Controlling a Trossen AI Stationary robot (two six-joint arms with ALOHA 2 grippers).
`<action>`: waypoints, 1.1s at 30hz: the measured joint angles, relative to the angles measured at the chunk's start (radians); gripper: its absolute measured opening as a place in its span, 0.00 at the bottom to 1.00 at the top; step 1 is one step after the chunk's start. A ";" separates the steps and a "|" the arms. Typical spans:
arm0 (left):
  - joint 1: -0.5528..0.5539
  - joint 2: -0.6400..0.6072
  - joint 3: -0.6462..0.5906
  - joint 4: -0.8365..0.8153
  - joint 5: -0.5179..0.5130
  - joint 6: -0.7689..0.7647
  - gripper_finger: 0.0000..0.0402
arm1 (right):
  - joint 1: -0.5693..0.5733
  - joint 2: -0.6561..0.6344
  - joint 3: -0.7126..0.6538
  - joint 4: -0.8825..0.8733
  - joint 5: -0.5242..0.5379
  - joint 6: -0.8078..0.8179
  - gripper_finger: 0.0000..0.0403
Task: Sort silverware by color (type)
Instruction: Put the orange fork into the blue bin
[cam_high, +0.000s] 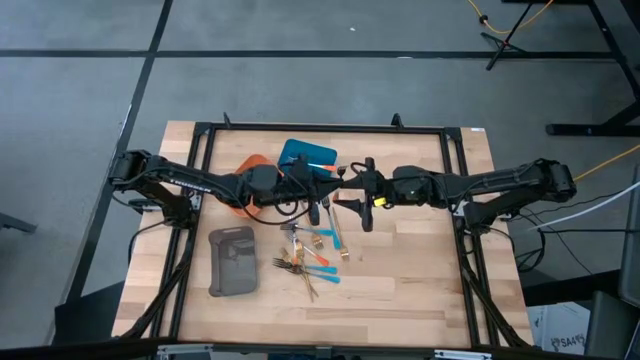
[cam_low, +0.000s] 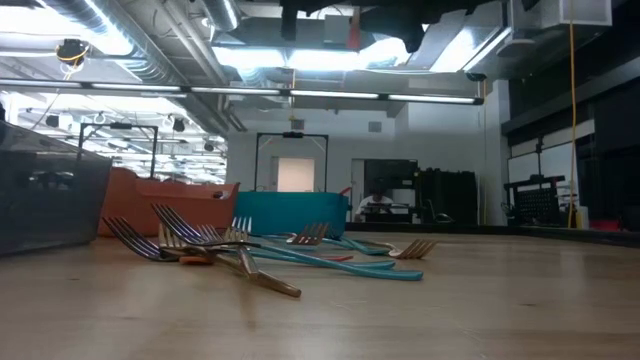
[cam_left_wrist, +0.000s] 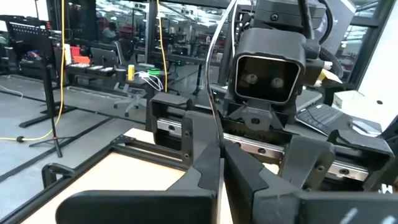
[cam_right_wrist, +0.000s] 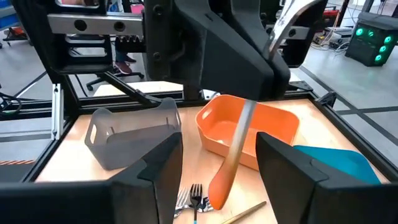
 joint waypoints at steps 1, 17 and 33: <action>0.000 0.000 0.000 0.000 0.000 0.000 0.02 | 0.000 0.000 0.000 0.000 0.000 0.000 0.45; -0.001 -0.001 0.000 -0.006 0.002 0.000 0.02 | -0.001 0.000 0.000 -0.001 0.004 -0.001 0.02; -0.001 -0.001 0.000 -0.018 -0.004 -0.003 0.03 | 0.000 0.000 0.000 -0.012 0.004 0.006 0.00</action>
